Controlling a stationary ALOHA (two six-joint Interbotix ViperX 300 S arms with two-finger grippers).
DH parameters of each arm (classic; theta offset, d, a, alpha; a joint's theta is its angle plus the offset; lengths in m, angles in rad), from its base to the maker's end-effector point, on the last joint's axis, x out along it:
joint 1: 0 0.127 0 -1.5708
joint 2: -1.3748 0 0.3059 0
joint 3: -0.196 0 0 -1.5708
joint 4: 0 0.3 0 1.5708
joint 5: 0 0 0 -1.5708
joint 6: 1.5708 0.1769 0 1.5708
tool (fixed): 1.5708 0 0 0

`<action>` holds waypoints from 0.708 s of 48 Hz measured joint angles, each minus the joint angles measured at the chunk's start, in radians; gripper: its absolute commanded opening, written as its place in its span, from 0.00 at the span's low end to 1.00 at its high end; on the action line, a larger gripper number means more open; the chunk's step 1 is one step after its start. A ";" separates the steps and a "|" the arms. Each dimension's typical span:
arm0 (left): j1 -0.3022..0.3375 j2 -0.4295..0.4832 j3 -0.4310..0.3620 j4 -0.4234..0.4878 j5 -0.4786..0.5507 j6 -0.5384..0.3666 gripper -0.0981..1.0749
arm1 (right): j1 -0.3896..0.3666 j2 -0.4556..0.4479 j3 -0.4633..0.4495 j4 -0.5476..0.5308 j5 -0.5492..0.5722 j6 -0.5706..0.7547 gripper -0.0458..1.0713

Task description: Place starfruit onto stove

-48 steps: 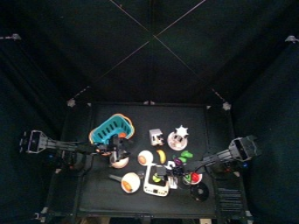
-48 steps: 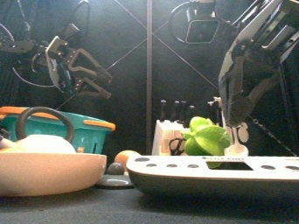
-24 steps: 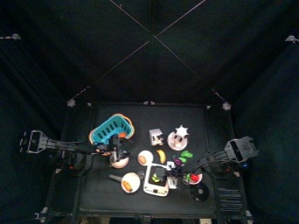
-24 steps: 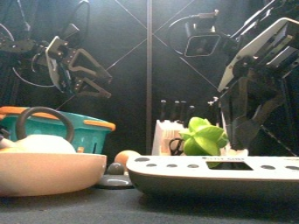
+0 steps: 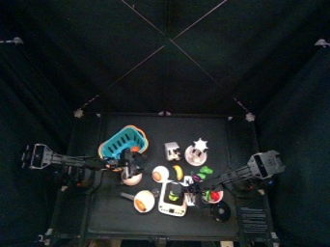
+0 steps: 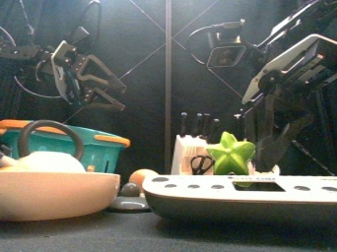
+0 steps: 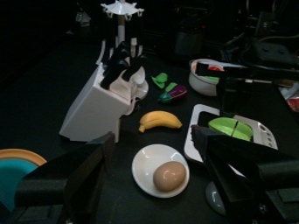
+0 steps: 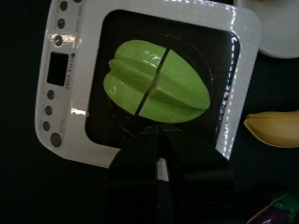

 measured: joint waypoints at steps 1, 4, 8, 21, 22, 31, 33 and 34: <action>-0.002 0.000 0.000 0.000 0.000 0.000 0.95 | -0.002 -0.002 0.002 -0.002 0.000 0.000 0.16; 0.000 0.000 0.000 0.000 0.000 0.000 0.95 | -0.008 -0.002 0.002 -0.003 0.003 0.000 0.16; 0.000 0.000 0.000 0.000 0.000 0.000 0.95 | -0.015 -0.002 0.002 -0.005 0.005 0.000 0.16; 0.000 0.000 0.000 0.000 -0.002 0.000 0.95 | -0.021 -0.009 0.002 -0.005 0.038 0.000 0.16; 0.000 0.000 0.000 0.000 -0.002 0.000 0.95 | -0.020 -0.012 0.002 -0.003 0.043 0.000 0.16; -0.002 0.000 0.000 0.000 -0.002 0.000 0.95 | -0.020 -0.051 0.000 0.008 0.081 0.003 0.16; 0.000 0.000 0.000 0.000 -0.002 0.002 0.95 | -0.021 -0.061 0.002 0.009 0.087 0.002 0.16; 0.000 0.000 0.000 0.000 -0.002 0.000 0.95 | -0.021 -0.067 0.000 0.009 0.092 0.002 0.16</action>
